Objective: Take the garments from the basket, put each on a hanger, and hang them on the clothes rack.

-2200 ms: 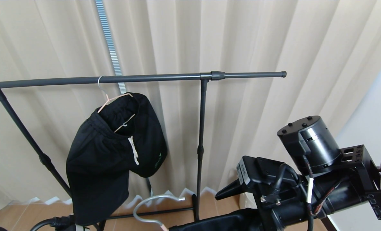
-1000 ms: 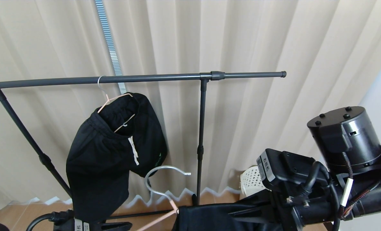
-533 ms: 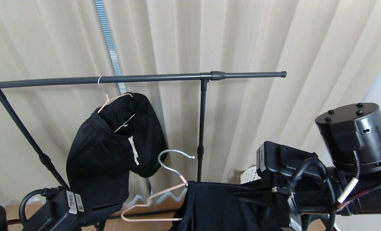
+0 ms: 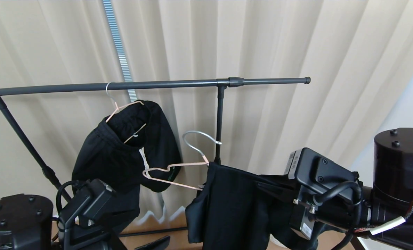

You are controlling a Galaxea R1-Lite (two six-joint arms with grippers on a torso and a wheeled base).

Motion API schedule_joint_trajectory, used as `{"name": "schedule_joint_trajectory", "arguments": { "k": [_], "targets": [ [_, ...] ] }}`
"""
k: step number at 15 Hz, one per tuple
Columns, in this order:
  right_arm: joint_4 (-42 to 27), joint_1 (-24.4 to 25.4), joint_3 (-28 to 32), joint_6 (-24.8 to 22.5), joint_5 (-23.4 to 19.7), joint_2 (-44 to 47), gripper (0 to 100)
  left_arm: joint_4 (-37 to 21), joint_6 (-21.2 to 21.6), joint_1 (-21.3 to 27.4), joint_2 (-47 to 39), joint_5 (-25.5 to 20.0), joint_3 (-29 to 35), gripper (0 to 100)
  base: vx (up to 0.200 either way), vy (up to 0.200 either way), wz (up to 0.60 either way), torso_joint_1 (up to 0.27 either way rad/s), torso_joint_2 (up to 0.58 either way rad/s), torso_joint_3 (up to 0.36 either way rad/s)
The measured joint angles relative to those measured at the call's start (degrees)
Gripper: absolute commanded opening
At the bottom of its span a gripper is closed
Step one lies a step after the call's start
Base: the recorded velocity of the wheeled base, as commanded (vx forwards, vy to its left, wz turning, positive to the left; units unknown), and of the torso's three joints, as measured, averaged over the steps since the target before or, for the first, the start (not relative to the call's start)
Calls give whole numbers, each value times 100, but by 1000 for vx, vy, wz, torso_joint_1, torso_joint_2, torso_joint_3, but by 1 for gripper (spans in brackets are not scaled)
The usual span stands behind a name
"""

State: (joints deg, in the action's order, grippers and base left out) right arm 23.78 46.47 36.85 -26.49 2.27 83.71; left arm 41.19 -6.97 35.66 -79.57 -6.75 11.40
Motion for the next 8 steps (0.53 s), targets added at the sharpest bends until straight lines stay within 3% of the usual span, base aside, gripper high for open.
{"name": "schedule_joint_trajectory", "arguments": {
  "k": [4, 8],
  "targets": [
    [38, 177, -144, -13, -17, -161, 0, 5, -991, 221, -709, 611, 475, 100, 0, 0, 0, 0, 0, 0],
    [68, 383, -188, -9, -35, -223, 0, 7, -1270, 389, -1067, 678, 649, 100, 0, 0, 0, 0, 0, 0]
  ]
}}
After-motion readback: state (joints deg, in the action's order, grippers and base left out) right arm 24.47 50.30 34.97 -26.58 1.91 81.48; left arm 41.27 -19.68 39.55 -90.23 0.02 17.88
